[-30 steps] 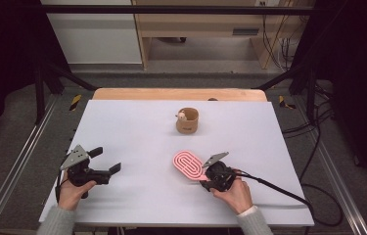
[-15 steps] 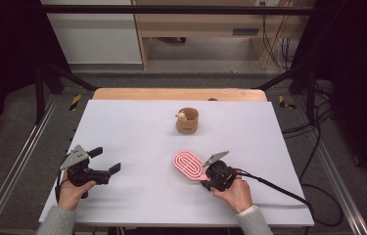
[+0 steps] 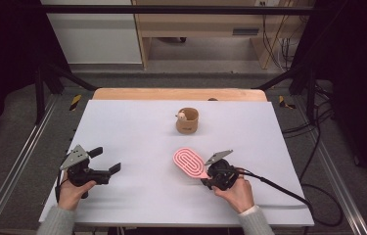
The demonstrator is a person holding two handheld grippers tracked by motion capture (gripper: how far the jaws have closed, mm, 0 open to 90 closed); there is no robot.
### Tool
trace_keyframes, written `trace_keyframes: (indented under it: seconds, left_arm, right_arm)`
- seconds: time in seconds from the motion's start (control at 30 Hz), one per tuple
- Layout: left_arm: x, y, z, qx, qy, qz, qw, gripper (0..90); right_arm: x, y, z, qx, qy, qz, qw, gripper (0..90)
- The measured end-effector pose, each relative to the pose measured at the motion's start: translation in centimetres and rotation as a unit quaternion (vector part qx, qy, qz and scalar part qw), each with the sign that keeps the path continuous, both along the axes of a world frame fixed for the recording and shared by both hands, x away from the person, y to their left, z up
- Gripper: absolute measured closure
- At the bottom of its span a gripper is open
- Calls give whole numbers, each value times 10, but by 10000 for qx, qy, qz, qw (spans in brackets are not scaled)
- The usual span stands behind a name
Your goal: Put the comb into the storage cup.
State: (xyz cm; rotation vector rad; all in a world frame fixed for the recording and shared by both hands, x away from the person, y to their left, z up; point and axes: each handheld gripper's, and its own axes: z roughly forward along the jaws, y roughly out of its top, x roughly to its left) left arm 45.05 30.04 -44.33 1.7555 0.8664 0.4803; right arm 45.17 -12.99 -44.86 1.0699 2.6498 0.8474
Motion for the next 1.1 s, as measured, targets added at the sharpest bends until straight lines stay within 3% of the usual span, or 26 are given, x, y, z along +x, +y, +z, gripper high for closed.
trace_keyframes:
  seconds: [0.57, 1.1]
  left_arm:
    - [0, -1, 0, -8, 21, 2, 10000, 11]
    - [0, -7, 1, -28, 58, -26, 10000, 11]
  right_arm:
    - [-3, -7, 11, 306, -314, -40, 9990, 695]
    - [-3, -19, 18, 723, -599, -144, 9955, 695]
